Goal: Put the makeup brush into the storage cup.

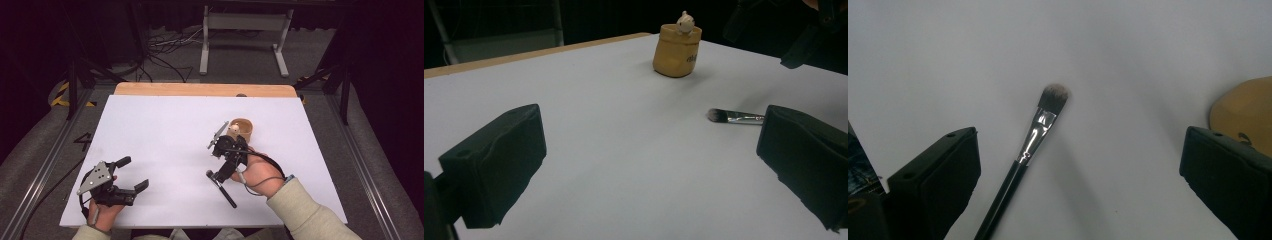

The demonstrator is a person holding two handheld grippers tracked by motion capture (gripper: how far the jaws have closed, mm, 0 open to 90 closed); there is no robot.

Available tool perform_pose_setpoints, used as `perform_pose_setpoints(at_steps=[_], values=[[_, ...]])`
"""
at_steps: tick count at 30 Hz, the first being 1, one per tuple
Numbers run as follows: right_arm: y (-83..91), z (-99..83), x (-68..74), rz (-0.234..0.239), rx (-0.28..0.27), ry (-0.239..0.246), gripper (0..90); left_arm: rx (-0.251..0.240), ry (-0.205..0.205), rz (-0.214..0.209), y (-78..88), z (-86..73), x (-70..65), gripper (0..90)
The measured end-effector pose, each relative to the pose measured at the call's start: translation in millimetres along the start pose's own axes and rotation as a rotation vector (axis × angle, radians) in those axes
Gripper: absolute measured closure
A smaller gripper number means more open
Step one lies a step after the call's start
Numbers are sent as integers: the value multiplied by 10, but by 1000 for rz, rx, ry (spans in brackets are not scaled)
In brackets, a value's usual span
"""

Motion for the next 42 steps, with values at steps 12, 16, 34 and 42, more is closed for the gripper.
perform_pose_setpoints(at_steps=[12, 16, 34, 42], values=[[-176, -35, 98, 44, 109, -24, 113, 0, 4, -4, -40, 9, 5, 2], [-227, -55, 124, 47, 134, -44, 145, 4, 2, -6, -50, 11, 6, 2], [-475, -166, 277, 76, 247, -59, 395, 1, 5, -4, -56, 15, 8, 2], [-525, -194, 314, 74, 278, -48, 487, 0, 7, -5, -56, 15, 6, 2]])
Point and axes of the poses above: each handheld gripper's, and its own axes: y roughly backward along the jaws, z roughly out of its top, x roughly to its left, the point moved 8 cm from there along -y, roughly forward along the jaws, and after that the axes turned 2 degrees about -z, right-handed, at the moved point
